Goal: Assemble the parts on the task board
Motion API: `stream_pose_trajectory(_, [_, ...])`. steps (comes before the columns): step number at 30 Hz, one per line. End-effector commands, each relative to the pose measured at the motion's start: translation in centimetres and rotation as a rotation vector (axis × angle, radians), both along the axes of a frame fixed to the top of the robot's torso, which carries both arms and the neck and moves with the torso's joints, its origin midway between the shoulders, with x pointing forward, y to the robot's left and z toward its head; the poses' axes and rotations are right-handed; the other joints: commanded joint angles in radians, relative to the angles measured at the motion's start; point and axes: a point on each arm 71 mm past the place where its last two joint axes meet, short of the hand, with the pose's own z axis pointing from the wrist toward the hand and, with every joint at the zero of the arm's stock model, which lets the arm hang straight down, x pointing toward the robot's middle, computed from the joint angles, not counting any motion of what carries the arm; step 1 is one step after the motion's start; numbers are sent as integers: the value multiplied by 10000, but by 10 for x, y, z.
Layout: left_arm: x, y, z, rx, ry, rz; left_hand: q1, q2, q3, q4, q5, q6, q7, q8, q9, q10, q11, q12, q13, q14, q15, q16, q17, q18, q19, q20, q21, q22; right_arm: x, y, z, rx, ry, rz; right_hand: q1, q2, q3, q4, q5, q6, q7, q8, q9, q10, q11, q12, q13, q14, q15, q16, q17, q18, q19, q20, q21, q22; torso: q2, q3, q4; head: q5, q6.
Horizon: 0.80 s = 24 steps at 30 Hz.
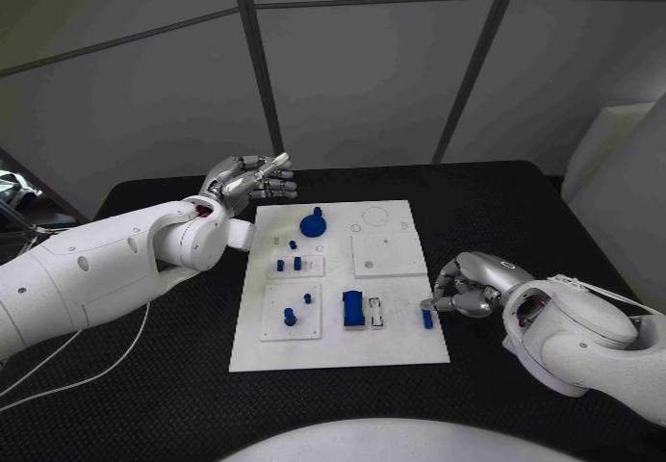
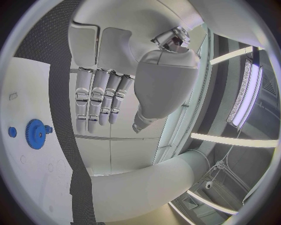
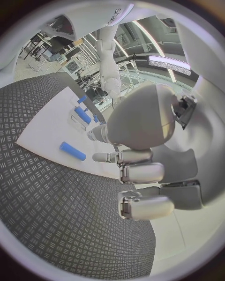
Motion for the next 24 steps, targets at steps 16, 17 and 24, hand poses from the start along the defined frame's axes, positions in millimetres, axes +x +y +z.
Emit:
stream_pose_trajectory(16, [-1,0,1,-86,-26,-95,77,37,37,-23,-32,-86,577,35,-10,-20,39,-37,-2,88,10,-46,-11,-126,-21,34,-43,-17,0,9,-20,-1151,383,342,366,123,10,-90,219,82,17,-288,-35,167,81,-138,1222,825,83,-80,1468,-68,1020,64,14,2619,1,-4,28,24,-68])
stream_pose_trajectory(17, [-1,0,1,-86,-26,-96,77,37,37,-23,-32,-86,577,35,-10,-20,39,-37,-2,88,10,-46,-11,-126,-21,34,-43,-17,-1,10,-22,-1195,449,376,437,135,29,-123,231,97,12,-309,-37,166,77,-141,1223,825,81,-82,1465,-69,1021,63,16,2620,4,-7,30,18,-72])
stream_pose_trajectory(24, [-1,0,0,-82,-20,-88,77,37,37,-23,-32,-86,577,35,-10,-20,39,-37,-2,88,10,-46,-11,-126,-21,34,-43,-17,-3,14,-31,-1416,830,594,998,265,226,-393,179,153,-8,-488,-70,152,53,-173,1219,826,59,-82,1473,-67,1015,50,9,2615,4,-4,25,17,-97])
